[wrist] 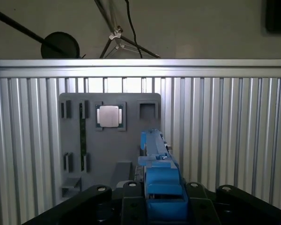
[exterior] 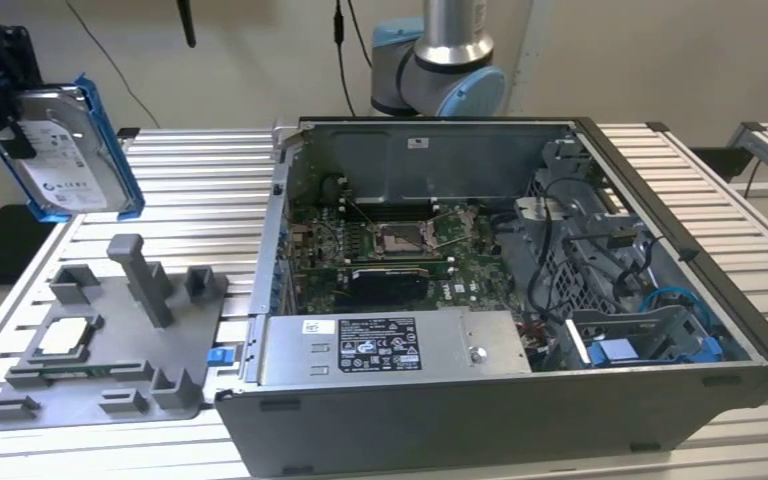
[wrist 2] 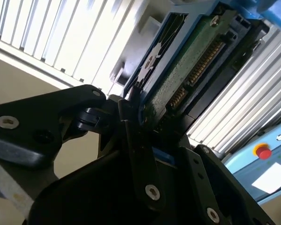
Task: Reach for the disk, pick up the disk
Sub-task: 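Pick up the disk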
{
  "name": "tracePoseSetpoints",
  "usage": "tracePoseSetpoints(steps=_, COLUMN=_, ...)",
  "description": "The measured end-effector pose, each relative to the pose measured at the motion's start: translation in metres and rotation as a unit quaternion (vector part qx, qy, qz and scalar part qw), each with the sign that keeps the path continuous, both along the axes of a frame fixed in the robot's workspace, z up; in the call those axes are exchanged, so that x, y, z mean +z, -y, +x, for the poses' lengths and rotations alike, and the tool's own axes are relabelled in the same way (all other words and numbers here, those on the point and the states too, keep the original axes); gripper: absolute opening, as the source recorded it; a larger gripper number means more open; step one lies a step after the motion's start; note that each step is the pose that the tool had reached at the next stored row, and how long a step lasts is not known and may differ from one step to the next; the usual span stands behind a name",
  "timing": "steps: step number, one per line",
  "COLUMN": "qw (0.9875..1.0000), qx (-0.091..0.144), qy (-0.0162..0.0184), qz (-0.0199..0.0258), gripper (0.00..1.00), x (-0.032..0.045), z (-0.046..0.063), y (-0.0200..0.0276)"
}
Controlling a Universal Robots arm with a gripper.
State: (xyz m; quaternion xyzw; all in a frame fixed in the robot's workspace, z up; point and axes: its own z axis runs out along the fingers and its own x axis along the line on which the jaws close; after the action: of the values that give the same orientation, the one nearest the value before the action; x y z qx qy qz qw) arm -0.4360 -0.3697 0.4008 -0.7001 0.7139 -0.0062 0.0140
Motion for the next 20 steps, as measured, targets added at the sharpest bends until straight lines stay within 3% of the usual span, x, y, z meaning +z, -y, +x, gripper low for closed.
tracePoseSetpoints(steps=3, qw=1.0000, qx=0.000, qy=-0.0002, qz=0.0001, gripper=0.00, x=0.0072, z=0.000, y=0.0000)
tracePoseSetpoints(steps=15, qw=1.0000, qx=0.000, qy=-0.0002, qz=0.0001, gripper=0.00, x=0.0566, z=0.000, y=0.0000)
tracePoseSetpoints(steps=18, qw=1.0000, qx=0.000, qy=-0.0002, qz=0.0001, gripper=0.00, x=0.0639, z=0.000, y=0.0000)
tracePoseSetpoints(steps=20, qw=1.0000, qx=0.000, qy=-0.0002, qz=0.0000, gripper=0.00, x=0.0648, z=0.000, y=0.0000)
